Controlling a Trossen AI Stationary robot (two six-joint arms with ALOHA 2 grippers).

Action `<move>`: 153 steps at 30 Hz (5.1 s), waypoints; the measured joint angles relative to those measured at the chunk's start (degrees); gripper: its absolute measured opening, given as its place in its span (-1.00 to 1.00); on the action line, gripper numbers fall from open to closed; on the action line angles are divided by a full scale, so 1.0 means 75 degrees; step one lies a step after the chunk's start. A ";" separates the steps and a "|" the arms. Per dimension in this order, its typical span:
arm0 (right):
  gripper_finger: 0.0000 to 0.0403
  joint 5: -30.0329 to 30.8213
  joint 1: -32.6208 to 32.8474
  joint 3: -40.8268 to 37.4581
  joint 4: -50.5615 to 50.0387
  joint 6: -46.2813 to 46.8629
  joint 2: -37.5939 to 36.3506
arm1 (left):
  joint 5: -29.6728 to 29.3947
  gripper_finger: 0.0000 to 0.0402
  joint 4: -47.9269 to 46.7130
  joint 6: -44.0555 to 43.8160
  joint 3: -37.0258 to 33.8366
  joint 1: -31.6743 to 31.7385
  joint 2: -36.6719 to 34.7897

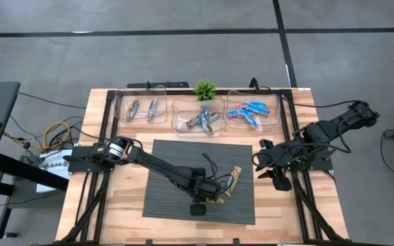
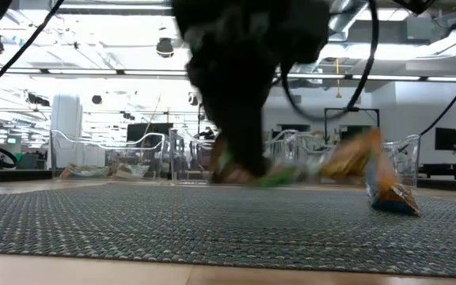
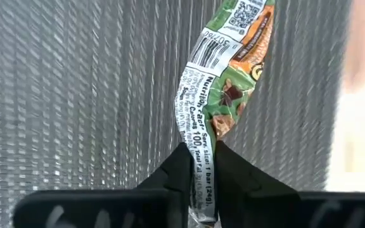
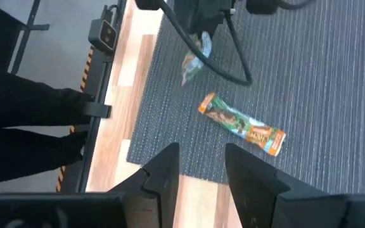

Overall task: Pick and place Granola Bars by type
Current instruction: Put the yellow granola bar into the left transparent bin

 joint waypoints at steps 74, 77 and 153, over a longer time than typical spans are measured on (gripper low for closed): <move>-0.41 0.1320 -0.3963 0.0000 0.2723 -0.1257 -0.0641 | -0.1956 -0.31 -0.1495 -0.1803 -0.5041 0.8684 -0.7278; -0.41 0.1320 -0.3960 0.0000 0.2722 -0.1245 -0.0641 | -0.1735 -0.24 -0.1355 -0.1764 -0.5041 0.8665 -0.7278; -0.41 -0.0898 -0.2334 0.0003 -0.0947 -0.2833 -0.0854 | -0.0709 -0.17 0.0329 -0.6620 0.2963 0.0734 0.1192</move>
